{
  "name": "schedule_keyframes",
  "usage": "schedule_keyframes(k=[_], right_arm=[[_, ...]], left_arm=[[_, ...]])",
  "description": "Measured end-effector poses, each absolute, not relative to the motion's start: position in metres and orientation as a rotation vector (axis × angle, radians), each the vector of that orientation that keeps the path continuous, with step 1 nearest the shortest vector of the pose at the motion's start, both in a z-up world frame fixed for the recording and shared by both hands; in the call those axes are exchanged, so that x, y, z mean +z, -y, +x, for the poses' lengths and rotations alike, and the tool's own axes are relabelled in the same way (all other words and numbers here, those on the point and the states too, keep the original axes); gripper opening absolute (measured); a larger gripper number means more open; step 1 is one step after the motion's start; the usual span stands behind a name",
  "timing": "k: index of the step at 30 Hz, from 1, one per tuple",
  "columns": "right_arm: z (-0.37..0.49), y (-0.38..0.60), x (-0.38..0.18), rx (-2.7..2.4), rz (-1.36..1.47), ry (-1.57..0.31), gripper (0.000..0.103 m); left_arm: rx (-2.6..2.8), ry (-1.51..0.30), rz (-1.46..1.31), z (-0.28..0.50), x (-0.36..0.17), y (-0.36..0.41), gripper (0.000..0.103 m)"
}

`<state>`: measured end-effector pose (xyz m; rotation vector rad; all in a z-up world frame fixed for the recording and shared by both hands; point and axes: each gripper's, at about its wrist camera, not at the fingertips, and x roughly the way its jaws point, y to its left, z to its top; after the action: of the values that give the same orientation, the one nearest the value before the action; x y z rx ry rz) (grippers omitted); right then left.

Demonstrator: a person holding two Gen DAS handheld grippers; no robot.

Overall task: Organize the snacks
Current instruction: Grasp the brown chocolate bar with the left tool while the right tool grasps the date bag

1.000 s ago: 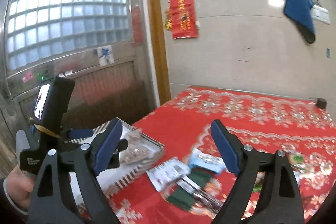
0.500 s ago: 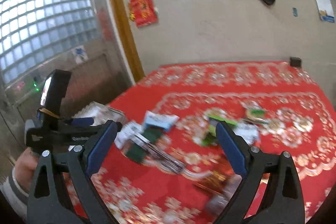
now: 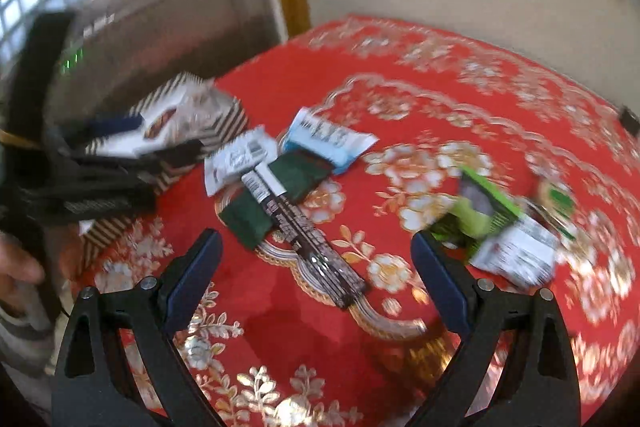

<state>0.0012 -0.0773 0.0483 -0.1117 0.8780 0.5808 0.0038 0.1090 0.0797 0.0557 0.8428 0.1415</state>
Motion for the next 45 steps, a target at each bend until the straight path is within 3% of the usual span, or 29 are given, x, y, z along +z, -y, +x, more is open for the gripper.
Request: schedule_keyframes(k=[9,18,26,34,45], right_arm=[[0.028,0.054,0.019,0.665,-0.034,-0.996,0.095],[-0.022,0.047,0.014,0.909,0.168,-1.120,0.095],[-0.056,0.137,0.063,0.519,0.156,-0.886,0.095],[-0.053,0.199,0.061,0.292,0.129,-0.938,0.095],[-0.058,0.187,0.036,0.350,0.042,-0.972,0.095]], left_arm=[[0.154,-0.852,-0.005,0.000,0.080,-0.137,0.095],[0.118,-0.857,-0.033,-0.004,0.081,-0.128,0.095],[-0.050,-0.949,-0.090,-0.006,0.062,-0.076,0.095],[-0.087,-1.028,-0.077,0.001,0.035,-0.028,0.095],[-0.049,-1.105,-0.135,0.014,0.018,-0.017,0.095]])
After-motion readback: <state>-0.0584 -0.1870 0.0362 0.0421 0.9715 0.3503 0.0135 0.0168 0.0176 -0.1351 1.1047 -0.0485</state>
